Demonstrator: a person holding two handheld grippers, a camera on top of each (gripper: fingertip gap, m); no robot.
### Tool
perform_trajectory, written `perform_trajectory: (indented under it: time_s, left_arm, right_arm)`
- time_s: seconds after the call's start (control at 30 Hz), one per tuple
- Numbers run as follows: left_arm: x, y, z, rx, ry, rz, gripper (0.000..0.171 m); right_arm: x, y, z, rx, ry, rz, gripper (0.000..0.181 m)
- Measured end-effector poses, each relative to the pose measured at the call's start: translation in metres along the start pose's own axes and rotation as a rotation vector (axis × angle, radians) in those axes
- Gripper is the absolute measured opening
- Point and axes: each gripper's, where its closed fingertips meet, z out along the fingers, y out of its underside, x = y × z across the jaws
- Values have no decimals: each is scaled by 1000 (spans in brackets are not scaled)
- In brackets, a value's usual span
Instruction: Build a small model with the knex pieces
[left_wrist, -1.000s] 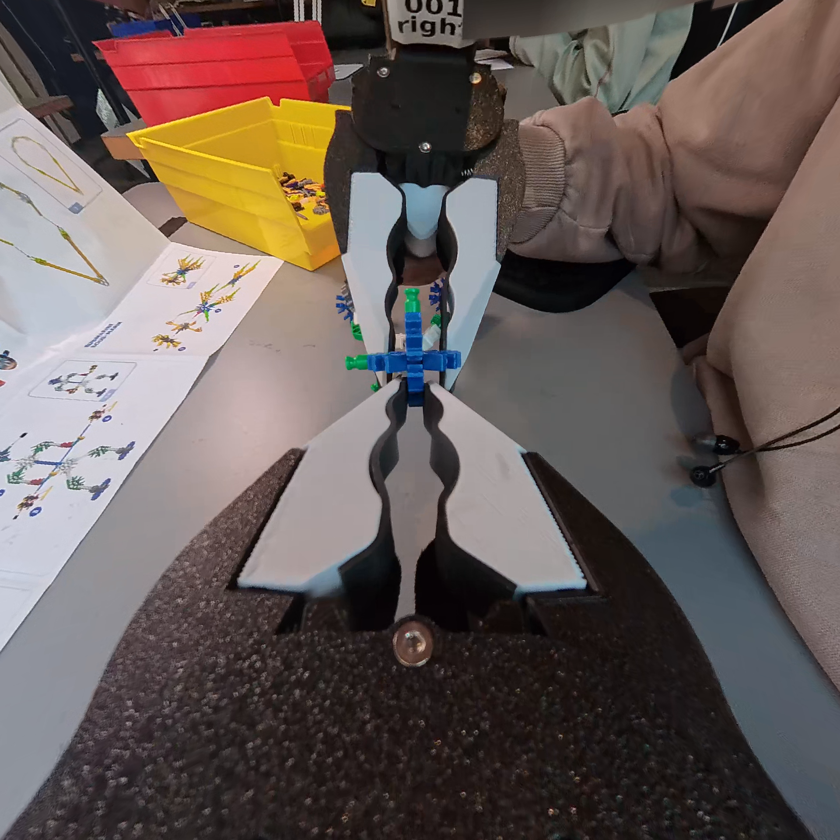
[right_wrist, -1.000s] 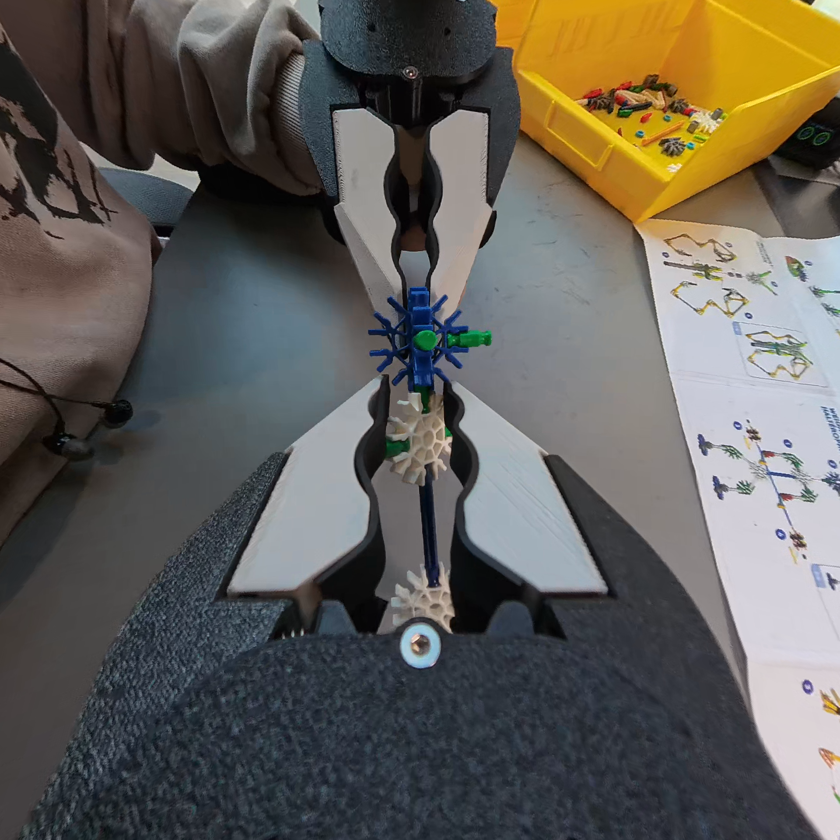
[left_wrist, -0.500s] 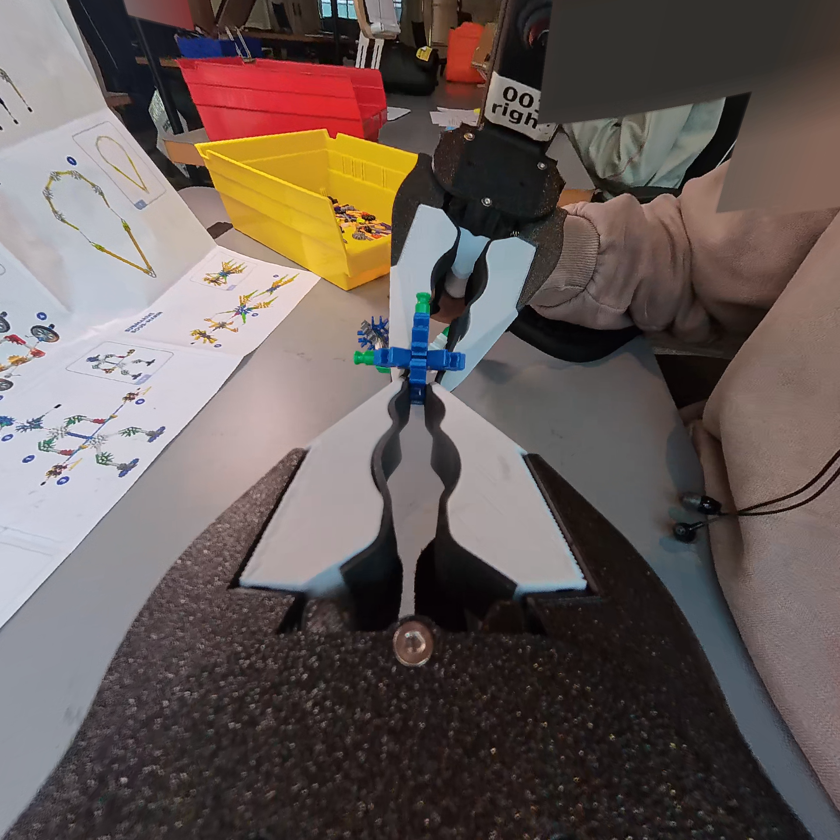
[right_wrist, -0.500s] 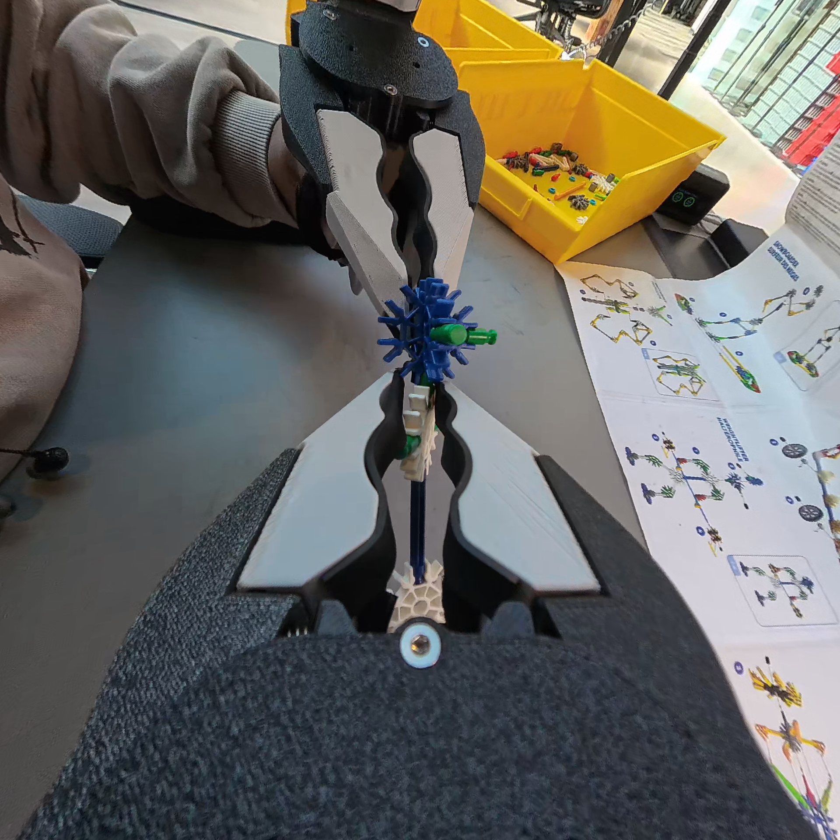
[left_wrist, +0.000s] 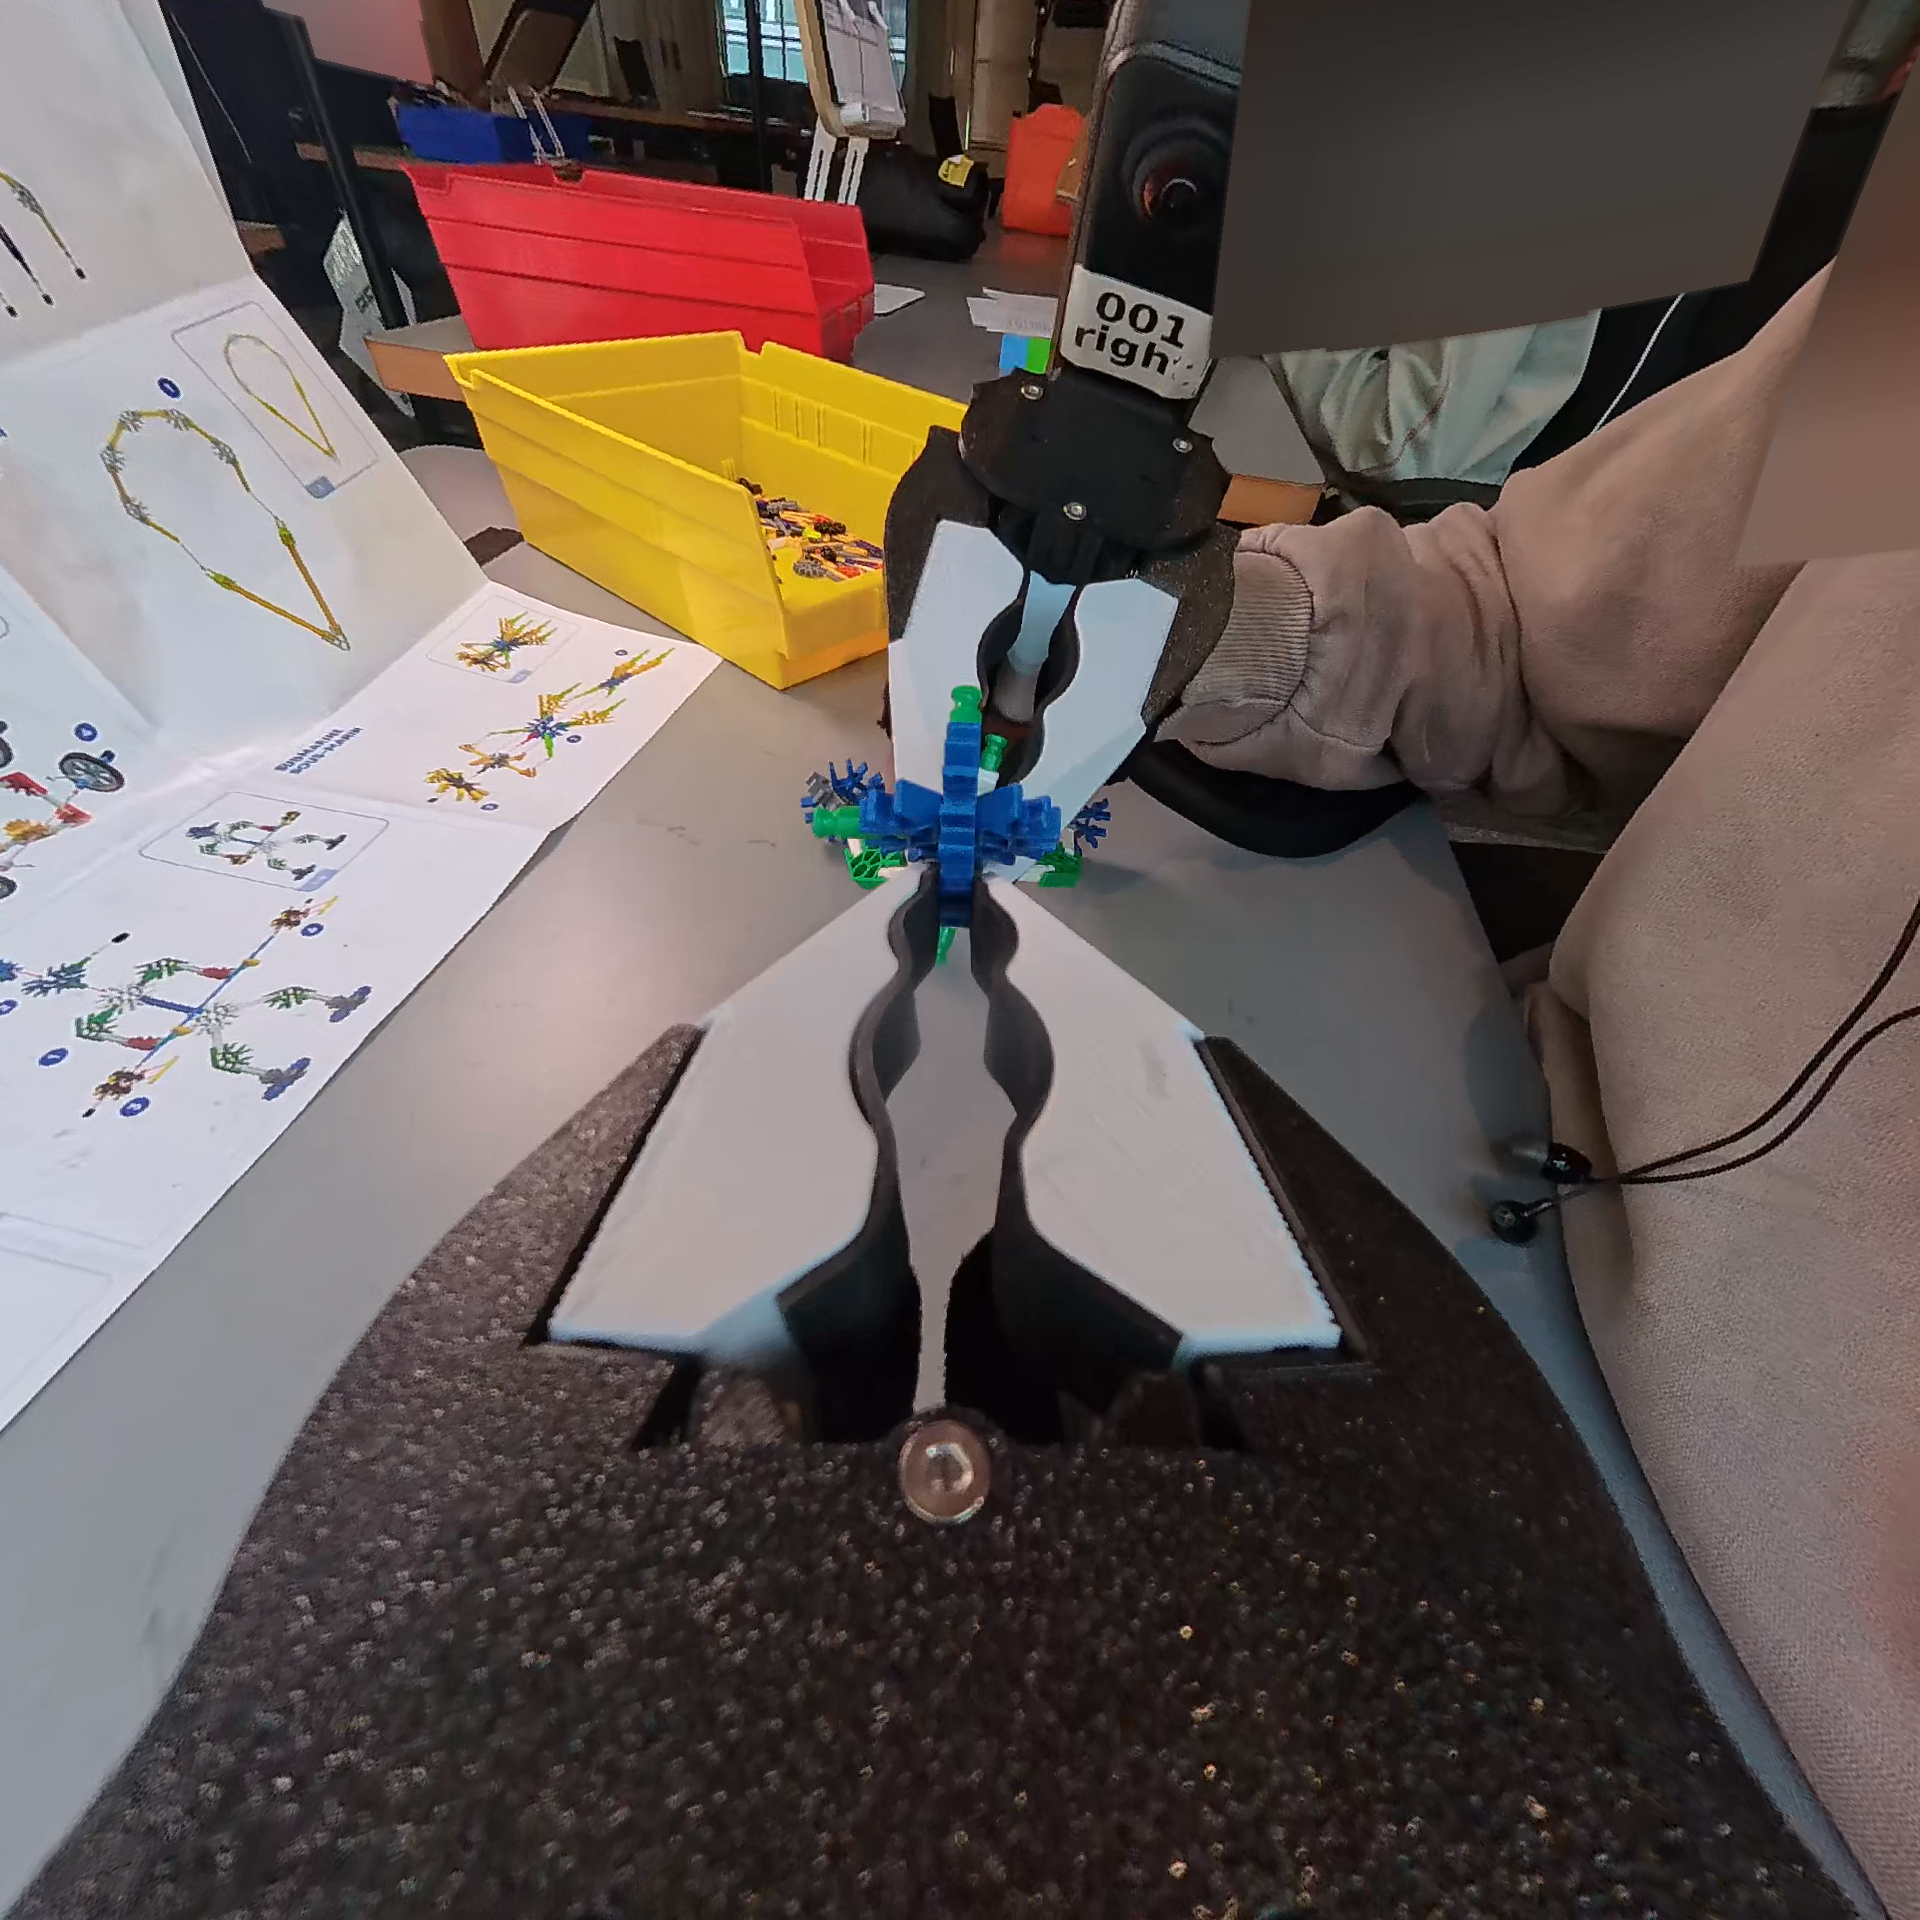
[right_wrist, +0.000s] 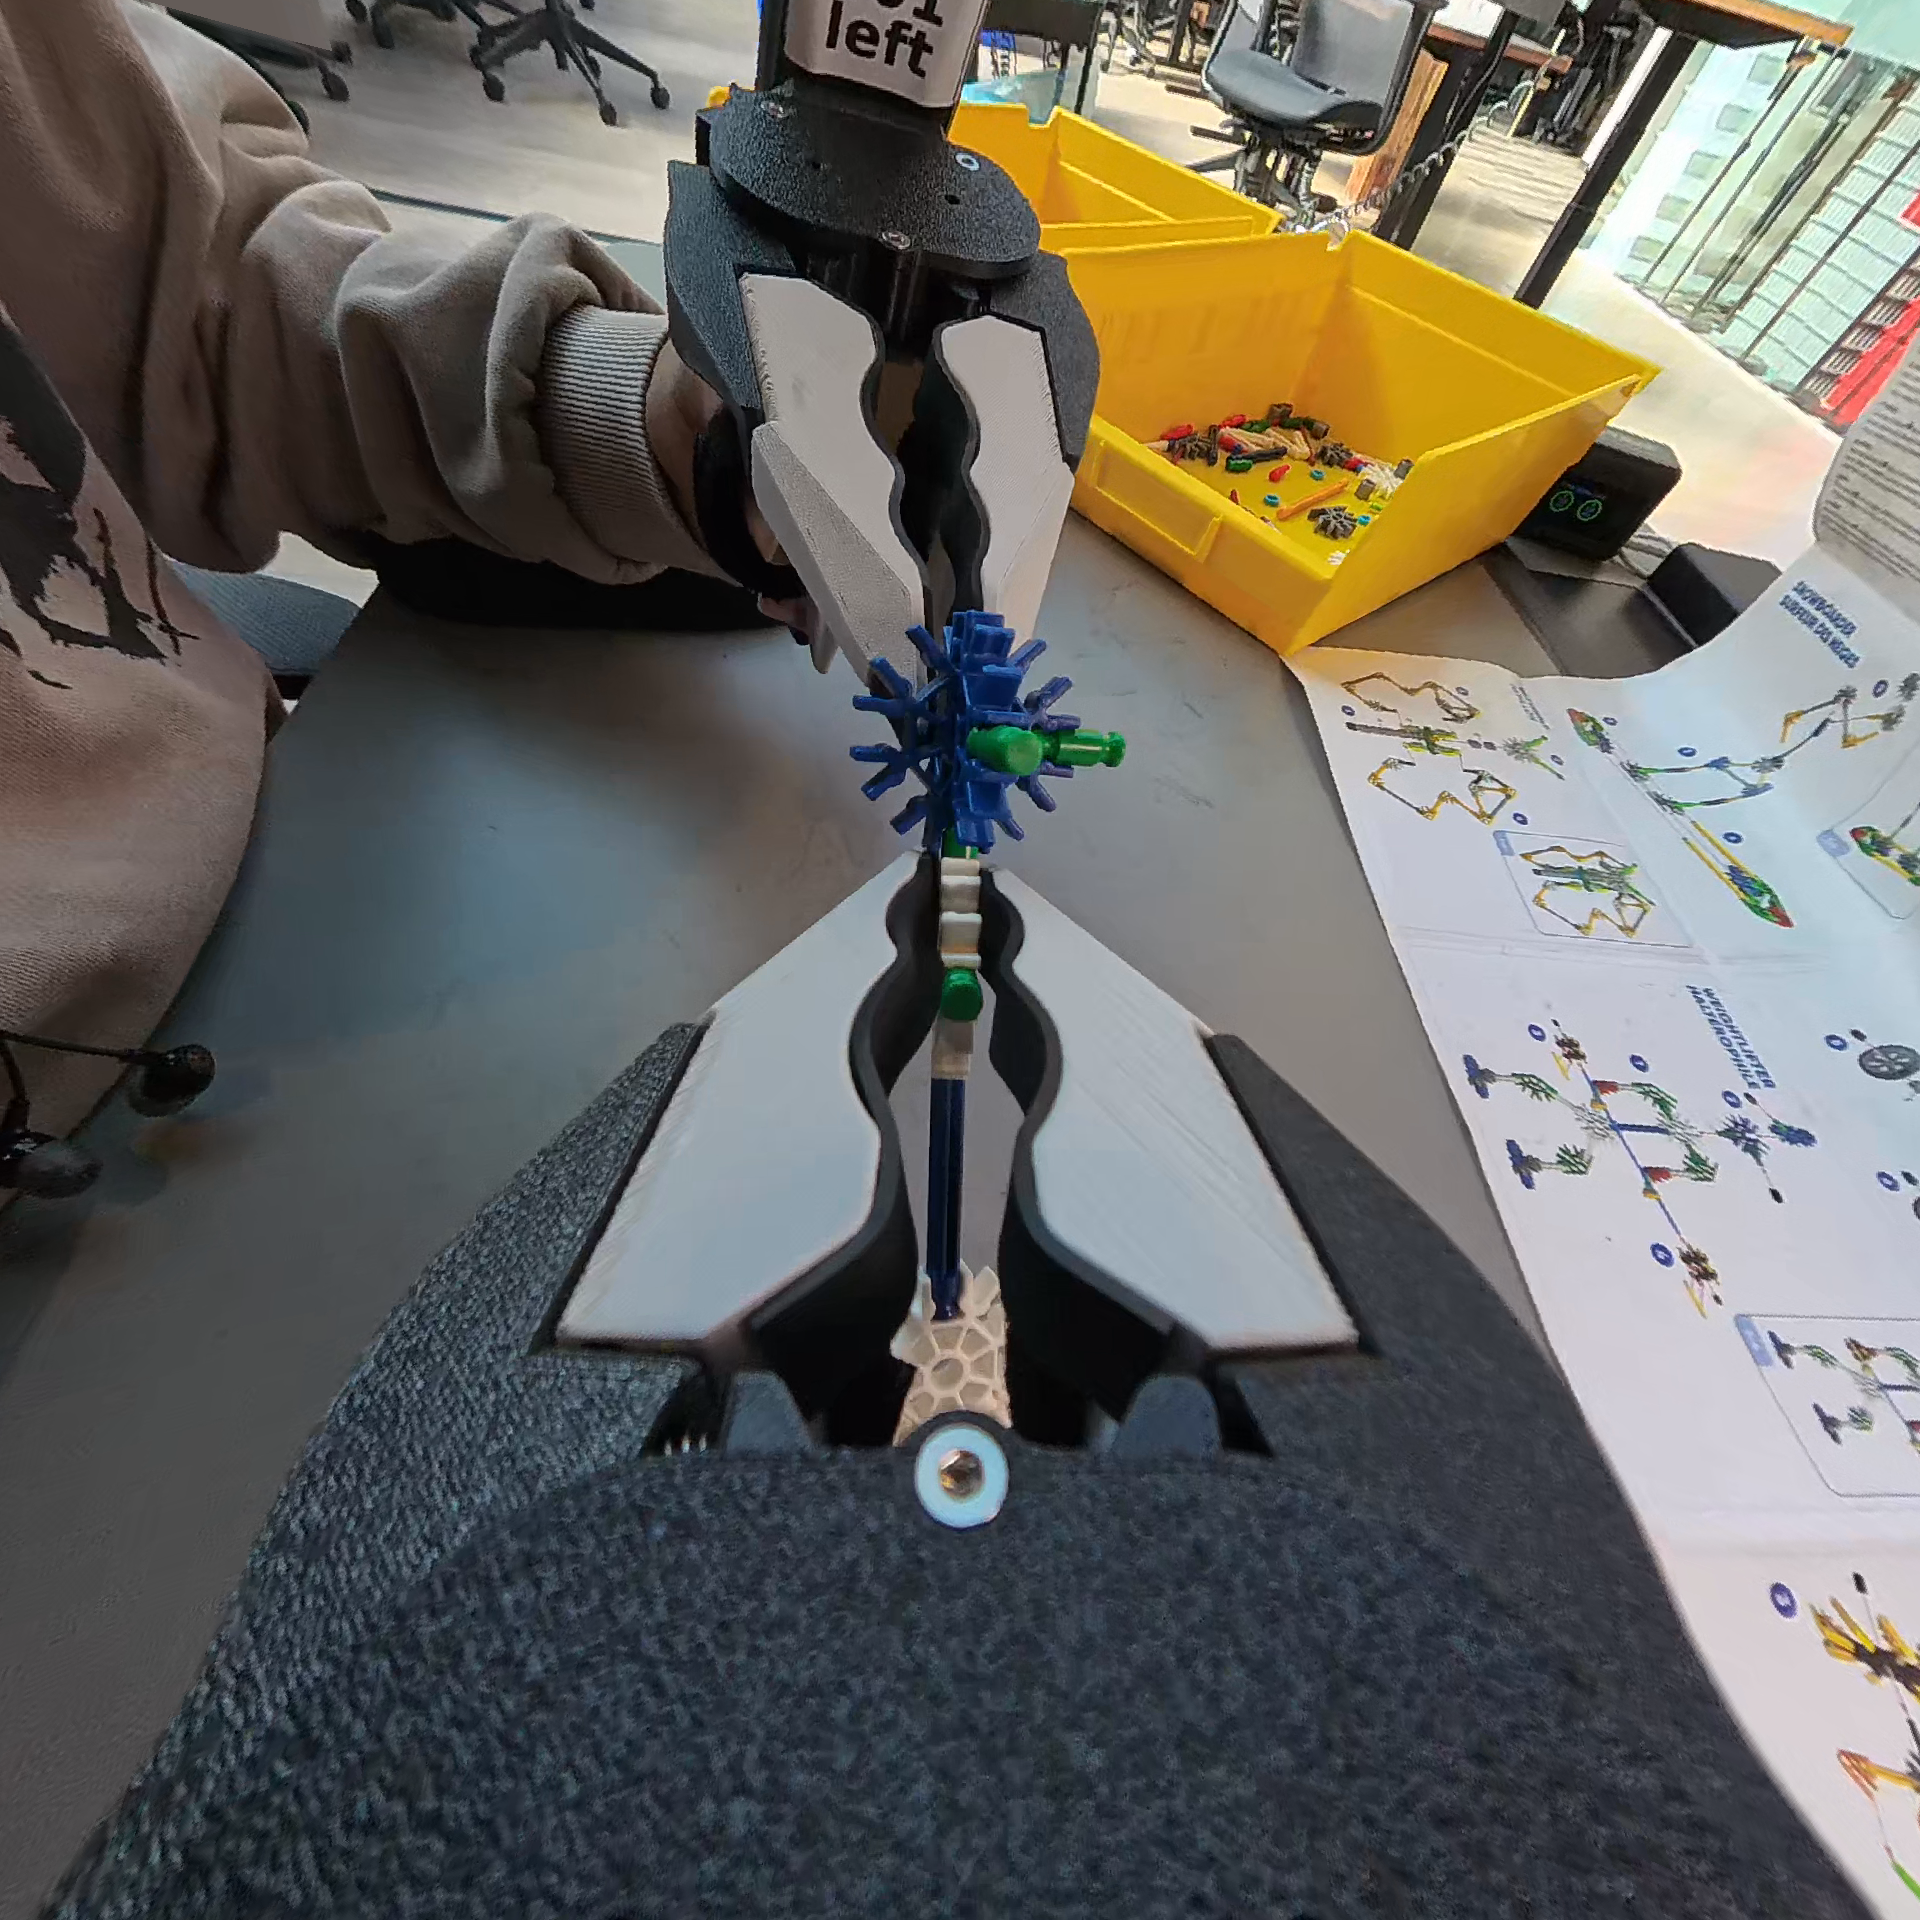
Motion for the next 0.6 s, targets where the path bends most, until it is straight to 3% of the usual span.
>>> perform_trajectory:
  time_s: [0.6]
  left_arm:
    - [-12, -1, -4, 60, -7, -107, 3]
  right_arm:
    - [6, 8, 0, 48, -33, 98, 5]
